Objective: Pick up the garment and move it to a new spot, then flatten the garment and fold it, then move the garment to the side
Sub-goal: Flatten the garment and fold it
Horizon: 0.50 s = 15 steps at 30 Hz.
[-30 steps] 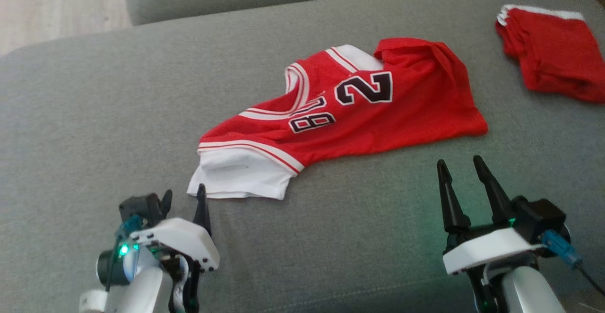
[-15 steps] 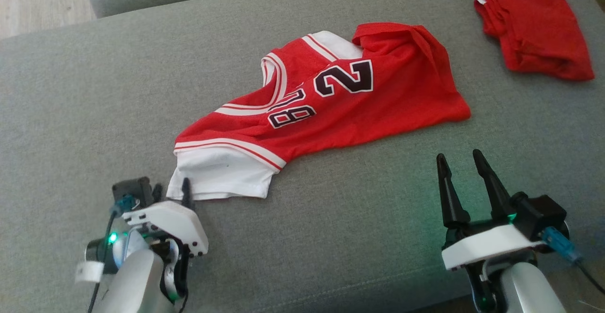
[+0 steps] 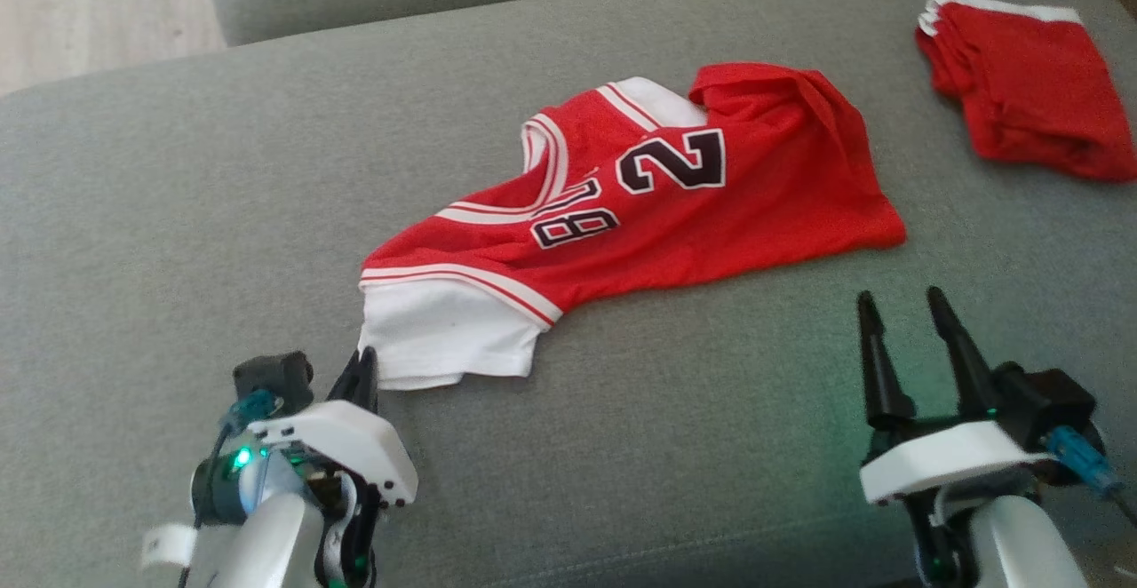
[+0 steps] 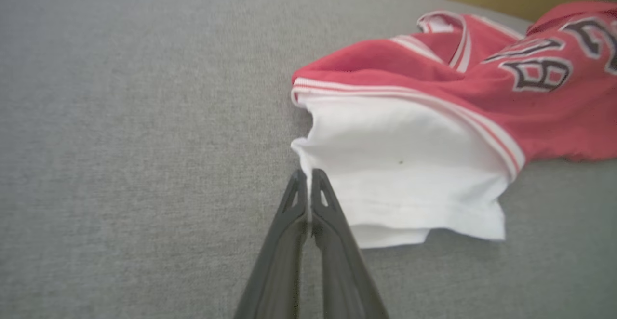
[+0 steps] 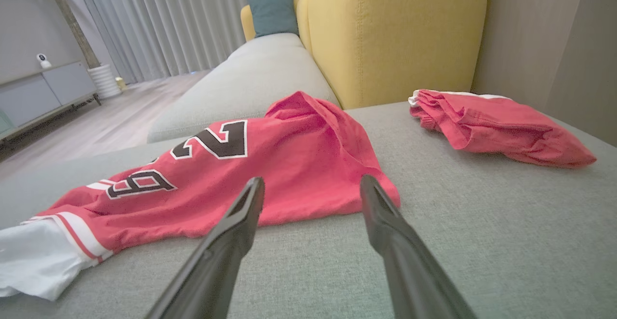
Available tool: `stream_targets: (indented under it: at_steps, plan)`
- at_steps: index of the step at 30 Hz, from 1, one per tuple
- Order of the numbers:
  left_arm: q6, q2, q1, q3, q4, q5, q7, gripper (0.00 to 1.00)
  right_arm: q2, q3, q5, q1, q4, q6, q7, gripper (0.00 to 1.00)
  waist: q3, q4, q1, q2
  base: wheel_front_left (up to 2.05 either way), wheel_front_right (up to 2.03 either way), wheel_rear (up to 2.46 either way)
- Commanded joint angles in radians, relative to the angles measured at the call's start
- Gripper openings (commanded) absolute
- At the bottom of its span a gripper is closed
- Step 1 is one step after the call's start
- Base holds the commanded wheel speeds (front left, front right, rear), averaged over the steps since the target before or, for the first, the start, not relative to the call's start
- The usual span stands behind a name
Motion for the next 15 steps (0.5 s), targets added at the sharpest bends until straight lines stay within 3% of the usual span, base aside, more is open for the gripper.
stream_targets:
  at_steps: [1,15]
  plan:
    - [-0.007,0.014,-0.003,0.044,-0.072,-0.015,-0.019,0.00,-0.004,0.001,-0.015,-0.014,-0.023,-0.001,0.015,1.00,-0.017,0.022,0.0000,0.0000,0.00,0.00,0.00]
    - [0.082,0.075,0.319,0.122,-0.587,-0.060,0.020,0.00,-0.004,-0.118,-0.021,0.060,0.006,-0.001,0.127,1.00,-0.067,0.140,0.0000,0.0000,0.00,0.00,0.00]
